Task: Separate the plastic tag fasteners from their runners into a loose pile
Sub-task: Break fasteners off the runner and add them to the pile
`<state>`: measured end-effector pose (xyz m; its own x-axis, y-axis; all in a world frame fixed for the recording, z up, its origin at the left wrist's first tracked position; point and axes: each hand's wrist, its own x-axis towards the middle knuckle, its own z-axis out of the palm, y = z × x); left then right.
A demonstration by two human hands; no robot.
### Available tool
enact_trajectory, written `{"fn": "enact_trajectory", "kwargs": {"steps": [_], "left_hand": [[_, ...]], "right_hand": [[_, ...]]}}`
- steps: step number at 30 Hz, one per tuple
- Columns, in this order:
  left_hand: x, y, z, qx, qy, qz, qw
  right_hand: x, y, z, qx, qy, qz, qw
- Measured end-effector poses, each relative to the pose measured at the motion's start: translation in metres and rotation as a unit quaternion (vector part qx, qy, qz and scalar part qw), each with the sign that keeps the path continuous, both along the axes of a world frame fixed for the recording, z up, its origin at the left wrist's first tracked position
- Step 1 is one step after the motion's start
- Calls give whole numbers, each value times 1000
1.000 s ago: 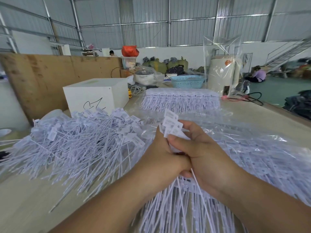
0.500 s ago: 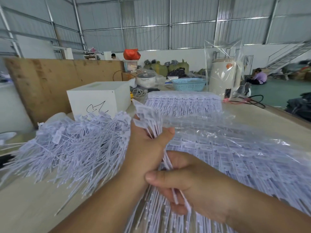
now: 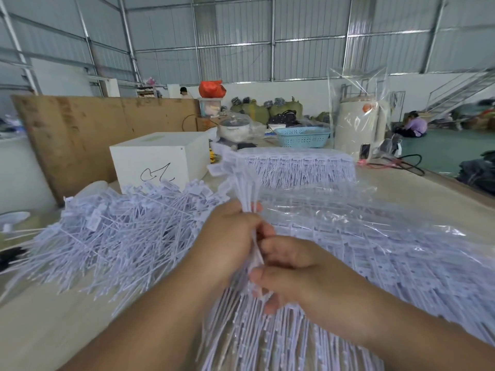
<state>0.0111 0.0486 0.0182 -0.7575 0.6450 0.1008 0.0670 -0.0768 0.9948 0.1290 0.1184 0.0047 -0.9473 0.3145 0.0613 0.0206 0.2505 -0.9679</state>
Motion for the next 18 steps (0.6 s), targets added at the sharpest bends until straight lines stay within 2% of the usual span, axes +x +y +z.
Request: {"fn": "enact_trajectory", "kwargs": {"steps": [3, 5, 7, 9, 12, 14, 16, 18], "left_hand": [[-32, -10, 5, -98, 156, 118, 976], [-52, -17, 2, -198, 228, 136, 944], [-61, -22, -4, -323, 325, 131, 879], [-62, -21, -10, -389, 389, 150, 822], [-62, -19, -13, -408, 431, 206, 778], [-65, -17, -18, -355, 492, 209, 767], [-64, -14, -25, -317, 544, 113, 769], [-68, -8, -35, -352, 570, 24, 742]], "right_hand": [[6, 11, 3, 94, 22, -82, 992], [12, 20, 5, 165, 17, -114, 979], [15, 27, 3, 269, -37, -117, 955], [13, 34, -3, 359, -78, -116, 923], [10, 40, -9, 440, -95, -100, 887], [8, 43, -12, 469, -112, -101, 870], [6, 47, -16, 483, -137, -100, 859], [5, 49, -19, 500, -162, -90, 846]]}}
